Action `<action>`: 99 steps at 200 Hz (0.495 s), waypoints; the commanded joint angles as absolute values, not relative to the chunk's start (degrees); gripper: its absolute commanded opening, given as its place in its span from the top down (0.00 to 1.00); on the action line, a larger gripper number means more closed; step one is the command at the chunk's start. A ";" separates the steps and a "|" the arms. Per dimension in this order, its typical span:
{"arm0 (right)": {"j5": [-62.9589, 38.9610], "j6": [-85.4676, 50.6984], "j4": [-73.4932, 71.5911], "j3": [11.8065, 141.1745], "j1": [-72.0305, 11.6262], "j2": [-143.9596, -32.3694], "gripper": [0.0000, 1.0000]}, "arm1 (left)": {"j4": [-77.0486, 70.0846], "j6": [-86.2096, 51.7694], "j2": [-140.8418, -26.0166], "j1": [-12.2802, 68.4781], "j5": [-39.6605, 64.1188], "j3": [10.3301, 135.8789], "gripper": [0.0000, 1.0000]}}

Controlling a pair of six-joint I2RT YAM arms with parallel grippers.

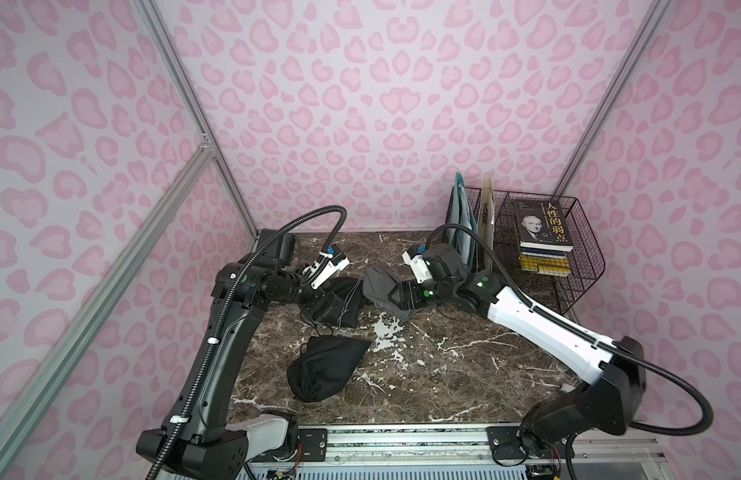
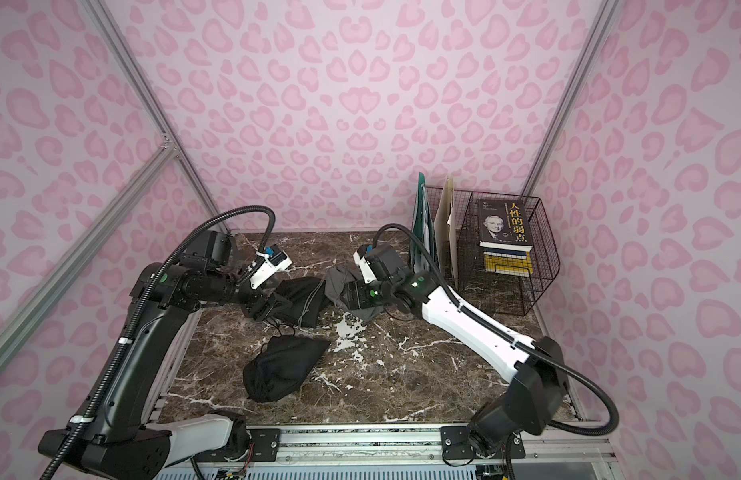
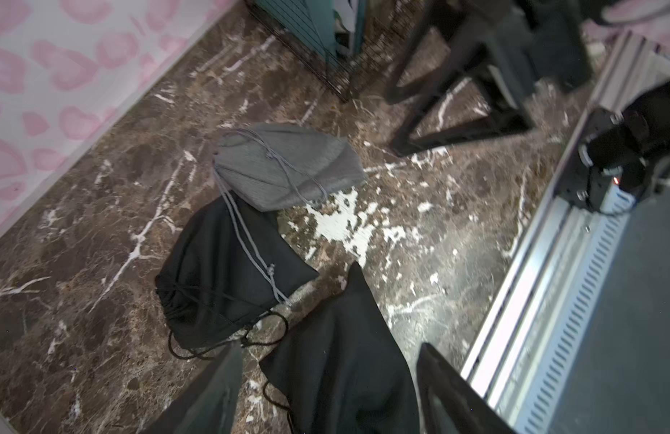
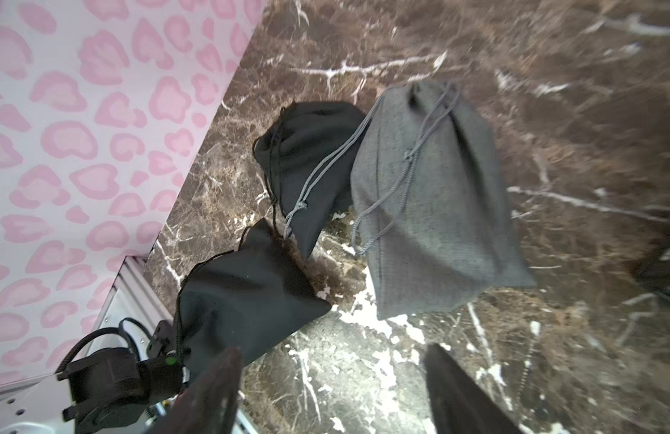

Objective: Pack away hair dryers
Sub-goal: Place the drawstrings on both sides at the center of the board, then reset both arms

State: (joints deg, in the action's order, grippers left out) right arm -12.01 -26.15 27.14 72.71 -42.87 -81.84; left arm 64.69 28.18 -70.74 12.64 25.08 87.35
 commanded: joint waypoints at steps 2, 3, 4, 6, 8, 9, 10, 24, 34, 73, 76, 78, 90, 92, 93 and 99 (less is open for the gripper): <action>0.38 -20.54 8.15 58.74 -43.31 -70.87 0.01 | 48.84 10.63 -67.66 12.51 17.91 81.14 0.10; 0.81 -20.16 6.98 57.89 -43.36 -70.24 0.02 | 48.33 10.24 -67.45 12.54 17.79 80.60 0.08; 1.46 -19.88 5.99 57.11 -43.39 -69.40 0.01 | 47.76 9.82 -67.17 12.55 17.46 80.16 0.07; 2.43 -19.38 4.44 55.19 -43.41 -68.04 0.02 | 46.79 9.13 -66.76 12.50 16.82 79.19 0.03; 3.60 -18.69 2.36 53.70 -43.42 -66.54 0.02 | 45.73 8.52 -66.37 12.49 16.38 78.35 0.01; 4.13 -18.35 1.53 52.69 -43.42 -65.79 0.01 | 45.23 8.22 -66.14 12.53 16.19 77.94 0.00; 4.52 -18.01 0.77 51.88 -43.42 -65.15 0.02 | 44.77 7.93 -65.94 12.55 15.92 77.46 0.00; 13.27 -14.76 -10.28 40.62 -43.21 -55.01 0.01 | 38.09 3.96 -62.73 12.51 11.64 70.81 0.01; 17.80 -14.18 -14.79 33.67 -41.24 -48.16 0.01 | 34.12 2.93 -60.73 12.50 9.29 66.07 0.01; 9.04 -13.53 -14.73 15.83 -21.82 -25.73 0.01 | 20.39 2.94 -54.95 12.41 2.62 48.70 0.01; 8.46 -13.64 -13.85 15.23 -20.33 -24.76 0.01 | 19.46 3.28 -54.59 12.39 2.56 47.48 0.01; 8.16 -14.00 -13.39 14.75 -19.25 -24.12 0.01 | 18.77 3.48 -54.36 12.35 2.55 46.70 0.01; 3.25 -16.55 -14.57 11.83 -13.35 -21.18 0.01 | 14.99 4.34 -52.89 11.85 2.52 42.44 0.01; 1.96 -16.40 -15.09 11.48 -12.68 -20.87 0.01 | 14.38 4.45 -52.62 11.79 2.65 41.75 0.01; 1.51 -16.37 -15.24 11.28 -12.27 -20.87 0.01 | 14.05 4.46 -52.46 11.74 2.73 41.35 0.01; 1.57 -17.30 -15.34 10.62 -10.65 -20.47 0.01 | 12.22 4.57 -51.79 11.38 2.99 39.45 0.01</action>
State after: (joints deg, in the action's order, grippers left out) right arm 8.14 -15.49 -11.88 14.13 -17.10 -23.42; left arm 25.36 4.58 -53.98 12.21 5.32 45.17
